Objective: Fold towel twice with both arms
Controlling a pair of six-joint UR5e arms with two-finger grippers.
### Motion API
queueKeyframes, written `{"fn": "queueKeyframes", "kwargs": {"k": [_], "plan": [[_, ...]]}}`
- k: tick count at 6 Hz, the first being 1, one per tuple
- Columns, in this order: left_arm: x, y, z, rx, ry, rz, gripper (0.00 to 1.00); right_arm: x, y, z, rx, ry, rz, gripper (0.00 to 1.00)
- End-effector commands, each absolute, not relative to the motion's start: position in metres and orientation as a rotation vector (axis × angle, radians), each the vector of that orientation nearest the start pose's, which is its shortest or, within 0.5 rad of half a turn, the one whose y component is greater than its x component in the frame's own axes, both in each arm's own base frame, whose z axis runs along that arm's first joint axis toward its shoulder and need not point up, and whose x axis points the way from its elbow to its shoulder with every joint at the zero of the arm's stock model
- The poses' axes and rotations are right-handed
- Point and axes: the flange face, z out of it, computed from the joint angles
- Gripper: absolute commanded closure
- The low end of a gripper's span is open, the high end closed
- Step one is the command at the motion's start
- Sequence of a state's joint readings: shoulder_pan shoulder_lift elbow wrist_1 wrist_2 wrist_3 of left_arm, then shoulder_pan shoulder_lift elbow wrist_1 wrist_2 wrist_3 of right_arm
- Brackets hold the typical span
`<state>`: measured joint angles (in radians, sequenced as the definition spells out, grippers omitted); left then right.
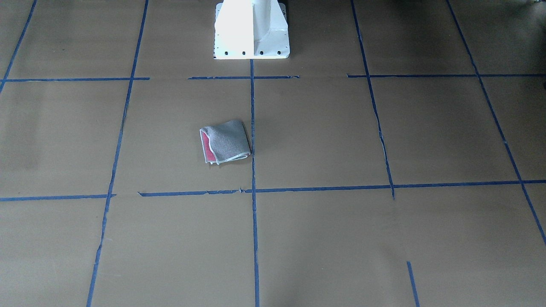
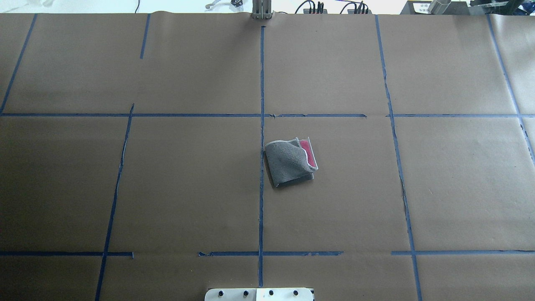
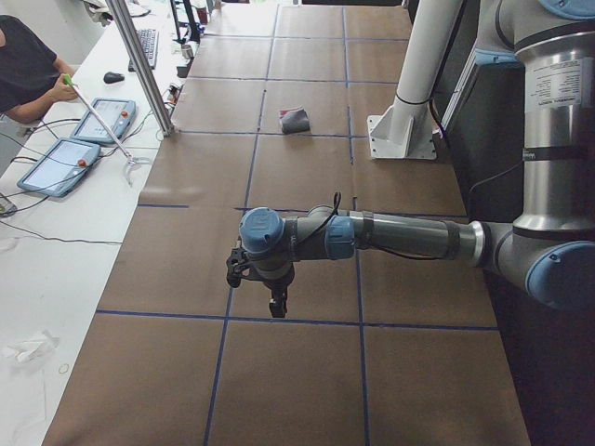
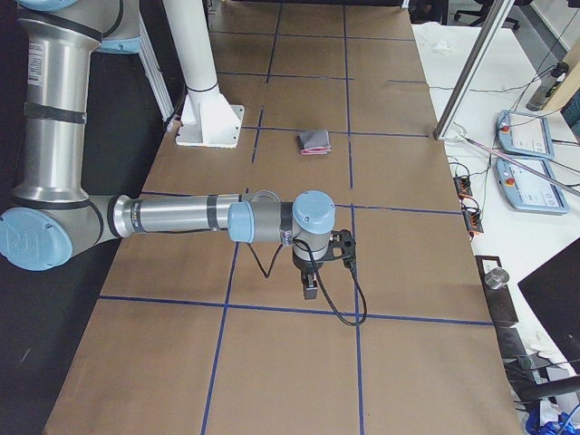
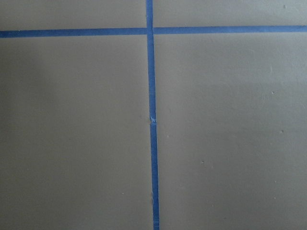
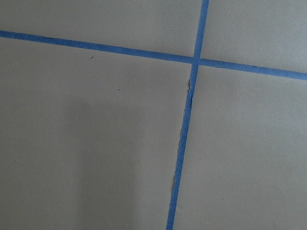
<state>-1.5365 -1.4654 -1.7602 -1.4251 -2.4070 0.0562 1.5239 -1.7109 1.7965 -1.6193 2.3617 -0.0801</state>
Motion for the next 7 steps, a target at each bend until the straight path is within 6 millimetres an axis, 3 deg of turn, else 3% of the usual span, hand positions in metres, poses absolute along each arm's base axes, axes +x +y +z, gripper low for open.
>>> {"fn": "queueKeyframes", "kwargs": {"k": [1,2,3,7], "plan": [[-0.046,-0.442,0.618,-0.004,0.832,0.071,0.0,0.042,-0.433,0.624,0.034,-0.79,-0.131,0.0],[-0.064,-0.439,0.603,0.038,0.829,0.044,0.0,0.042,-0.433,0.623,0.043,-0.785,-0.138,0.0],[-0.067,-0.423,0.62,0.0,0.817,0.026,0.0,0.043,-0.433,0.622,0.047,-0.781,-0.14,0.0],[-0.065,-0.422,0.625,-0.012,0.811,0.028,0.0,0.043,-0.432,0.624,0.036,-0.785,-0.131,0.0]]}}
